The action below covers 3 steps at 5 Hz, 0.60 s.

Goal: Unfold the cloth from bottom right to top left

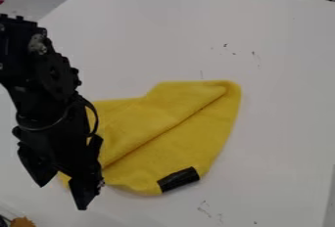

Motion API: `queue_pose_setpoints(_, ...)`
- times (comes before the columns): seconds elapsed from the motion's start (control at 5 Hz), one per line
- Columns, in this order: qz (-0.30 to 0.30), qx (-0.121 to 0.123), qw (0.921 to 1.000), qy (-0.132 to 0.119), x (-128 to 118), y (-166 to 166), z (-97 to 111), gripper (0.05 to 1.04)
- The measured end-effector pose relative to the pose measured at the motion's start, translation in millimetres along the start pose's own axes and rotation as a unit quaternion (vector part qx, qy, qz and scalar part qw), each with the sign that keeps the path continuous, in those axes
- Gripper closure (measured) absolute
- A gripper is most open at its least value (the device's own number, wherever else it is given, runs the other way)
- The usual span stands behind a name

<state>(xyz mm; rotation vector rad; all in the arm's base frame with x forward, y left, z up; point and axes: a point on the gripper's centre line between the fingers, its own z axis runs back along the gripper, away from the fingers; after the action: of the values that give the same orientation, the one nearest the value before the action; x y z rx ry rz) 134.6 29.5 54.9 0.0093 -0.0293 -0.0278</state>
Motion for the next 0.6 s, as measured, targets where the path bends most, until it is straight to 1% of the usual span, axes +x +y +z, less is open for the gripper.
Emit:
queue_pose_setpoints(0.2, 0.001, -0.001, 1.0000, 0.002, -0.8, -0.4, -1.0, 0.082)
queue_pose_setpoints(0.4, -0.013, 0.006, 0.9999, 0.006, 5.5, -0.1, -3.3, 0.082)
queue_pose_setpoints(0.6, -0.023, 0.013, 0.9996, -0.002, 23.1, 5.5, -3.9, 0.082)
